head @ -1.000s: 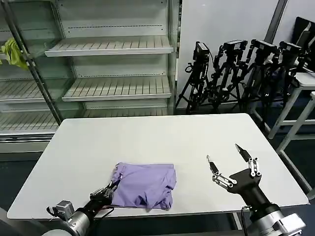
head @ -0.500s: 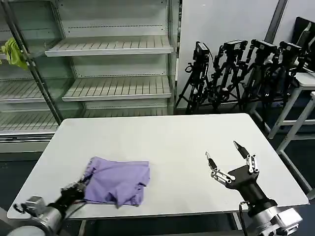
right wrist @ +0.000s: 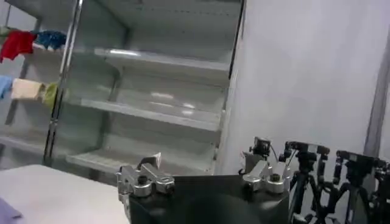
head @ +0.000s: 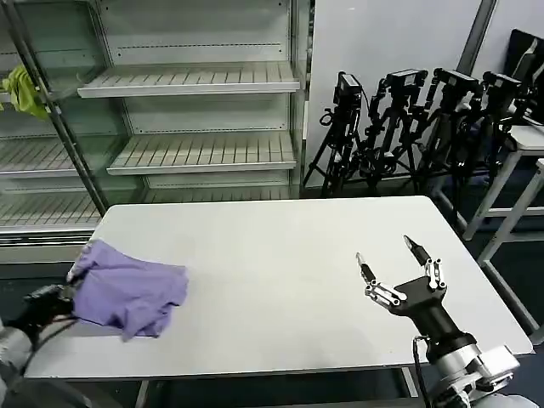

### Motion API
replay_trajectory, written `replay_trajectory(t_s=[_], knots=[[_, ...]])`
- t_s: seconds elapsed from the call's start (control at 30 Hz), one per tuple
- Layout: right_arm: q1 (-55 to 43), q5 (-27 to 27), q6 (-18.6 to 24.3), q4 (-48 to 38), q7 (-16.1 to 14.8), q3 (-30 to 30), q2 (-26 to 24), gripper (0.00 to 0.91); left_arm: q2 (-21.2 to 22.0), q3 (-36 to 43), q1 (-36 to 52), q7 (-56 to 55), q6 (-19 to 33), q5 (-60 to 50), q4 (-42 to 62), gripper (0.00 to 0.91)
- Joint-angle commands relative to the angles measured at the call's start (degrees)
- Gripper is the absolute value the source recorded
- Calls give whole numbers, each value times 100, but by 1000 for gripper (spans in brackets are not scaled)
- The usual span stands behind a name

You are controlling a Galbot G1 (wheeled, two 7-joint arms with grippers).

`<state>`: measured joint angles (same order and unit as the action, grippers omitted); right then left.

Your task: Fold and organize the clothes.

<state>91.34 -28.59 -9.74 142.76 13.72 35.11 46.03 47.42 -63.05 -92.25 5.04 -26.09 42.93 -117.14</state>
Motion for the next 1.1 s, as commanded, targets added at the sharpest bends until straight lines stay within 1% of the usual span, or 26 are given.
replay_trajectory(t_s=[0.03,0.17,0.23,0.3,0.37,0.4,0.43,0.47,0.5,0.53,0.63,0.73,0.77,0.87,1.1], knots=[[-176,-46,30,-96,-8,-48,24,907,-1183,-1582,-400,83,49,-248,199,60],[-217,-81,78,-153,-24,-54,32,907,-1337,-2004,-625,173,47,-560,23,60],[-233,-95,108,-182,-24,-60,40,907,-1306,-2088,-691,272,53,-931,-104,60],[-234,-101,130,-209,-35,-74,60,907,-1171,-1988,-728,346,64,-1183,-330,60],[-230,-92,152,-237,-34,-106,91,907,-878,-1598,-755,341,-3,-1206,-697,60],[-218,-86,155,-246,-35,-114,104,907,-666,-1333,-724,339,-10,-1278,-812,60],[-204,-78,161,-245,-38,-117,109,907,-590,-878,-673,350,-1,-1431,-973,60],[-192,-74,162,-242,-39,-116,118,907,-229,-594,-626,349,-10,-1487,-1097,60],[-176,-72,160,-228,-35,-115,136,907,-62,-338,-579,348,-8,-1553,-1152,60],[-152,-67,157,-214,-31,-105,149,907,198,126,-467,370,-2,-1700,-1181,71],[-30,-30,155,-150,-26,-44,175,907,659,1336,-214,371,24,-2019,-1054,60],[166,25,172,-82,-19,87,214,907,974,2080,-21,389,117,-2333,-757,60],[263,53,189,-58,-16,134,220,907,1064,2373,28,375,116,-2360,-682,60],[429,122,224,-3,-14,235,227,907,1171,2732,107,376,117,-2417,-642,60],[572,212,222,73,8,290,275,907,1150,2887,349,330,35,-2226,-772,60]])
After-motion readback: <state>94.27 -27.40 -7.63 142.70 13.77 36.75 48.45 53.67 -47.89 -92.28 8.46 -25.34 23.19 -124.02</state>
